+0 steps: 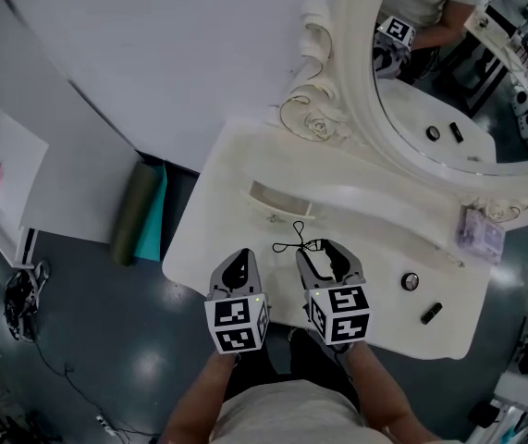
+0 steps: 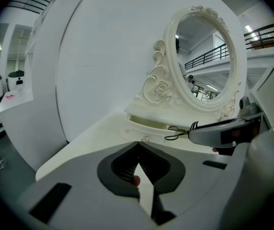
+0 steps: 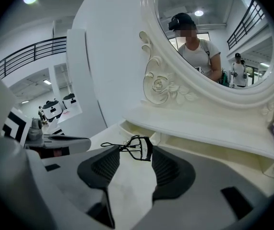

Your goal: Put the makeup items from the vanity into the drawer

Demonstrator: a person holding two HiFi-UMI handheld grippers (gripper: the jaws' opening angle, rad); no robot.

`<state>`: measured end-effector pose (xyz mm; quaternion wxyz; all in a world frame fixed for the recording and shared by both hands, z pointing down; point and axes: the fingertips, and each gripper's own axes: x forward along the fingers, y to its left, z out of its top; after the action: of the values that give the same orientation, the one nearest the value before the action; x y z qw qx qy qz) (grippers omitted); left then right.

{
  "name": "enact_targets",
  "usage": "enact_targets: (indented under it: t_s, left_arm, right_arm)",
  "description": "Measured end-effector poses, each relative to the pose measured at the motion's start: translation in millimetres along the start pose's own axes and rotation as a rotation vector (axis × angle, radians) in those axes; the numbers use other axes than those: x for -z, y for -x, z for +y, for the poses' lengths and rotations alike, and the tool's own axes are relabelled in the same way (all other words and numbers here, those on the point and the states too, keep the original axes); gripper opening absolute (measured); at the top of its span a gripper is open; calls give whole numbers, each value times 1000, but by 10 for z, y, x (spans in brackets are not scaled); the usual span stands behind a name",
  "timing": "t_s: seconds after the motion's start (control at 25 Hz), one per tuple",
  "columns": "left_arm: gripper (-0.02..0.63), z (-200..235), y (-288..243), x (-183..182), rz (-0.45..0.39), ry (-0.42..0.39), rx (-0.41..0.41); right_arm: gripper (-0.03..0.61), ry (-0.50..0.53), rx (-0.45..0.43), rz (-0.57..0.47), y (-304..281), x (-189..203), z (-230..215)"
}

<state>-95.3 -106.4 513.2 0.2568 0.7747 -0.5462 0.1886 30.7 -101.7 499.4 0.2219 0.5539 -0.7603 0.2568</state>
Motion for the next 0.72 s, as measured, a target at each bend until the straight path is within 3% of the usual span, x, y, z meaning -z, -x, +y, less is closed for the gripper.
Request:
enact_targets:
  t_s: [0.72]
  left_arm:
    - [8,467,-443,-229,52,-31,79]
  right_arm:
    - [222,-260,129,70,-710,-270,21]
